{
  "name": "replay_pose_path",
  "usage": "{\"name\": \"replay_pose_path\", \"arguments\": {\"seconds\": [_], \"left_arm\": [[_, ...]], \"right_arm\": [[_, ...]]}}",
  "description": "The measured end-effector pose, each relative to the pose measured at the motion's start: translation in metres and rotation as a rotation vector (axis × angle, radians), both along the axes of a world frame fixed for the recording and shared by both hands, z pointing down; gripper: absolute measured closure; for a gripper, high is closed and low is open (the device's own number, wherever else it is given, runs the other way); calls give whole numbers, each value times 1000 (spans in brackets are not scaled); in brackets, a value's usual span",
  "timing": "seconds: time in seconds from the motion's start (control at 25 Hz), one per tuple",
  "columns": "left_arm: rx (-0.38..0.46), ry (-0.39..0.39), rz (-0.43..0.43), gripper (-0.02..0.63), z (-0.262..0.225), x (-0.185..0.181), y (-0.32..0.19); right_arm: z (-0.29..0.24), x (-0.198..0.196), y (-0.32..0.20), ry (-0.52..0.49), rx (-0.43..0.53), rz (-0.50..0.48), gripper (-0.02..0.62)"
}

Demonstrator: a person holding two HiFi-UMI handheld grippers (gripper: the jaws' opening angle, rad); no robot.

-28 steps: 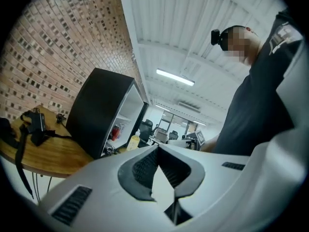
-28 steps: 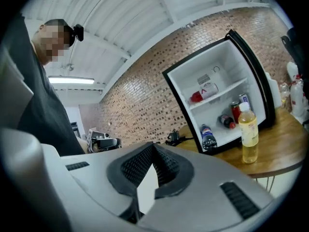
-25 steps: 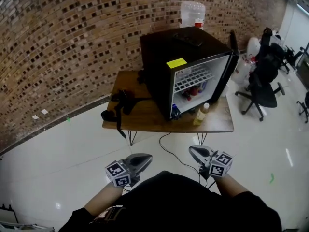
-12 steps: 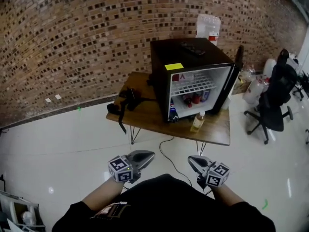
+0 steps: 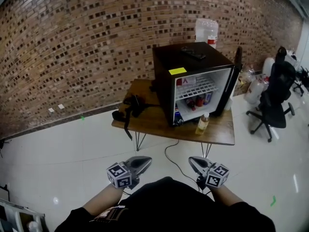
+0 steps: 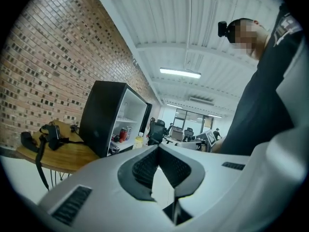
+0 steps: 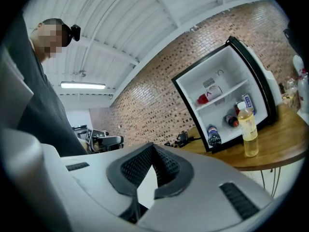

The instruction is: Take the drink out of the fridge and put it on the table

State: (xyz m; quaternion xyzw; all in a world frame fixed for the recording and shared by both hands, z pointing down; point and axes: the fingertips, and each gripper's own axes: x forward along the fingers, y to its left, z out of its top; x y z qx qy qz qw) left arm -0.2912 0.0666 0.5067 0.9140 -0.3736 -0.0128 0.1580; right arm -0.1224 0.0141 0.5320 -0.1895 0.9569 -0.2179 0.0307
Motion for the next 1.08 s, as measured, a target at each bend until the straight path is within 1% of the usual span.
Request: {"name": "replay_pose_path", "arguments": {"seconds": [0.16, 0.48, 0.64, 0.88, 1.08], "left_arm": [[-22, 26, -17, 604, 11, -14, 5], [0, 32, 12, 604, 11, -13, 12], [8, 35, 14, 604, 9, -10, 16], [5, 17, 22, 604, 12, -8, 24], [13, 17, 19, 604, 5, -7, 32]], "right_arm": [[7, -9, 7, 57, 7, -1, 594], [5, -14, 16, 103, 26, -1, 594], [-1, -11, 19, 103, 37, -2, 594], [-5, -7, 24, 102, 48, -6, 594], [-7, -6, 32, 103, 50, -10, 594]]}}
